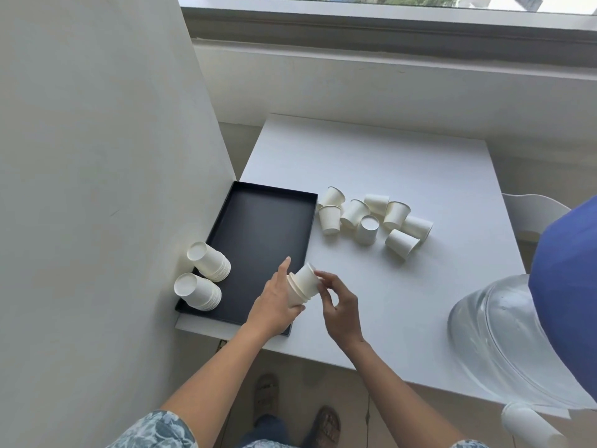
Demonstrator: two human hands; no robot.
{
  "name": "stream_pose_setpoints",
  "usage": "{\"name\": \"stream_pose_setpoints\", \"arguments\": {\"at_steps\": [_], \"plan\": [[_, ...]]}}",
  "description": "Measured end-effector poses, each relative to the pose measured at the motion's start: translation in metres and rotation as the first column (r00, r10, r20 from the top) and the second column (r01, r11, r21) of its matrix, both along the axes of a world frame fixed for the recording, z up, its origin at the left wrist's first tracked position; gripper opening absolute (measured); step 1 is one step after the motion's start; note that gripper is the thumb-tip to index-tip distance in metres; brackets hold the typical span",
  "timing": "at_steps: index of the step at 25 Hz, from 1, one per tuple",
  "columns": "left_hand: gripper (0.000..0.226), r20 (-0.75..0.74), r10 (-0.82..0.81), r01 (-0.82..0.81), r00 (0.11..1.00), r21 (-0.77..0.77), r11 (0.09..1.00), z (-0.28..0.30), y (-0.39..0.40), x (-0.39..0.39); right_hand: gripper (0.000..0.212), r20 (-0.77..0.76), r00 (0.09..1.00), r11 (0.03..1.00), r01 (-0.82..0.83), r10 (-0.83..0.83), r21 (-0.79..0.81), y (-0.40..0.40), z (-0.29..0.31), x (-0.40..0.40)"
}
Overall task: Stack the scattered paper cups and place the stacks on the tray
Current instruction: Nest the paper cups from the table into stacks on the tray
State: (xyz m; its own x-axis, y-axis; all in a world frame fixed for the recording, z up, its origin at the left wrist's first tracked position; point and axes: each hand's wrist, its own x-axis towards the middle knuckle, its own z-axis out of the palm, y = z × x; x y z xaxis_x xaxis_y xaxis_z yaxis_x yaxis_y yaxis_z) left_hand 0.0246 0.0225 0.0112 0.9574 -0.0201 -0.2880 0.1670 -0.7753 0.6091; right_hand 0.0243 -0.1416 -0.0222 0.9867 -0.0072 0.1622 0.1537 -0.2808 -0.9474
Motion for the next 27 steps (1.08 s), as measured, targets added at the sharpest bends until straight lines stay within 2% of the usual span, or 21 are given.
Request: {"name": "stream_pose_setpoints", "arguments": {"at_steps": [5,9,12,14,16,20,23,27], "plan": [[0.093,0.017,0.027,-0.026,0.999,-0.101,0.995,0.006,0.007,-0.004,0.027,-0.11,0.985,0.989,-0.13,0.136,0.067,0.024,-0.001,-0.011],[0.07,0.048,0.003,0.003,0.999,-0.133,0.991,0.007,0.025,-0.011,0.026,-0.097,0.977,0.98,-0.18,0.189,0.089,0.038,0.0,-0.019],[0.073,0.024,0.059,-0.056,0.998,-0.115,0.992,0.014,0.04,-0.014,0.026,-0.094,0.971,0.976,-0.216,0.218,0.037,0.045,0.001,-0.02],[0.079,0.033,0.075,-0.074,0.997,-0.036,0.997,0.021,0.052,-0.01,0.028,-0.122,0.975,0.982,-0.186,0.186,0.013,0.046,0.0,-0.021],[0.073,0.023,0.081,-0.083,0.996,0.072,0.994,0.033,0.071,-0.004,0.032,-0.132,0.978,0.986,-0.164,0.162,-0.006,0.047,-0.003,-0.022],[0.066,-0.076,0.135,-0.103,0.988,0.333,0.937,0.064,0.119,0.013,0.03,-0.153,0.978,0.988,-0.152,0.145,-0.033,0.047,-0.008,-0.021],[0.066,-0.167,0.168,-0.04,0.972,0.583,0.812,0.086,0.149,0.023,0.028,-0.169,0.975,0.988,-0.15,0.143,-0.03,0.048,-0.01,-0.02],[0.061,-0.205,0.162,0.059,0.965,0.774,0.631,0.089,0.169,0.026,0.029,-0.208,0.968,0.989,-0.149,0.142,-0.018,0.051,-0.013,-0.021]]}}
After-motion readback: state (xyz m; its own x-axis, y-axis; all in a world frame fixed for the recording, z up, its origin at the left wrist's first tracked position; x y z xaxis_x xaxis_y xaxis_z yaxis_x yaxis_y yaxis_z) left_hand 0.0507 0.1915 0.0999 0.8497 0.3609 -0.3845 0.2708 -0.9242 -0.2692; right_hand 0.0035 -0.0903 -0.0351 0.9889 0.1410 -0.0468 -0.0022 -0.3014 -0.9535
